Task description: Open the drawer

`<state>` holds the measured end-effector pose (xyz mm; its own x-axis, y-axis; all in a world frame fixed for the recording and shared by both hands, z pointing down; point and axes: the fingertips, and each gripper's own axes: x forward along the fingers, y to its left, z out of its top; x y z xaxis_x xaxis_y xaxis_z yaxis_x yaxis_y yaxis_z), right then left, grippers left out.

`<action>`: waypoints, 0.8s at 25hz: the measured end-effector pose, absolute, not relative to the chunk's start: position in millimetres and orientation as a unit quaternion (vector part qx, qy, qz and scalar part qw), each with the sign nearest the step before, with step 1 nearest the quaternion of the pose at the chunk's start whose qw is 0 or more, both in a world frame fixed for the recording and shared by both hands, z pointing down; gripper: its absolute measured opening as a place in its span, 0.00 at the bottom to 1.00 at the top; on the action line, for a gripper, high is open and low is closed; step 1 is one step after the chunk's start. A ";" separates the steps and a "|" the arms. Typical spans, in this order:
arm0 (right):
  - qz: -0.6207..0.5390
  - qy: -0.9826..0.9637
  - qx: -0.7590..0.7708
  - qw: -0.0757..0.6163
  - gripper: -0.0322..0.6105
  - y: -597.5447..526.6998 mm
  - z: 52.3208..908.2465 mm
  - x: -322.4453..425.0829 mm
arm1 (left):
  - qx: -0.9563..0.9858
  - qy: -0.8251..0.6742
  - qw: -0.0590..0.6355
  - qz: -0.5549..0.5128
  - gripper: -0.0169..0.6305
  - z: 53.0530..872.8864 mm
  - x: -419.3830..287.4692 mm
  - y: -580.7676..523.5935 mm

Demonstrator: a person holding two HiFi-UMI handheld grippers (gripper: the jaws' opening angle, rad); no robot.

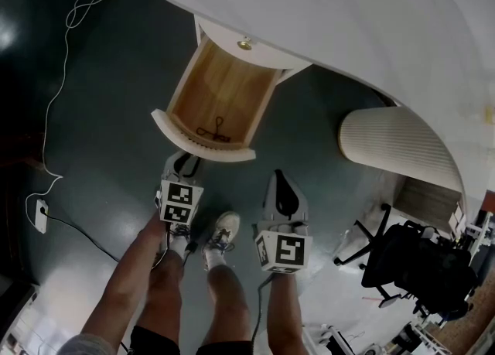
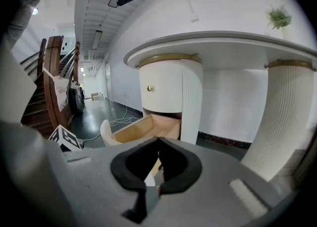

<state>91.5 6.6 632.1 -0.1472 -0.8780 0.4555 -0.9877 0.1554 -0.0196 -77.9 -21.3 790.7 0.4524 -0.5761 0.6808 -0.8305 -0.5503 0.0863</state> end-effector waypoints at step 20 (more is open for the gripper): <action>0.167 -0.739 0.631 0.169 0.05 7.2 632.7 89.2 | 0.828 -0.417 0.215 0.308 0.23 792.4 -75.8 -15.0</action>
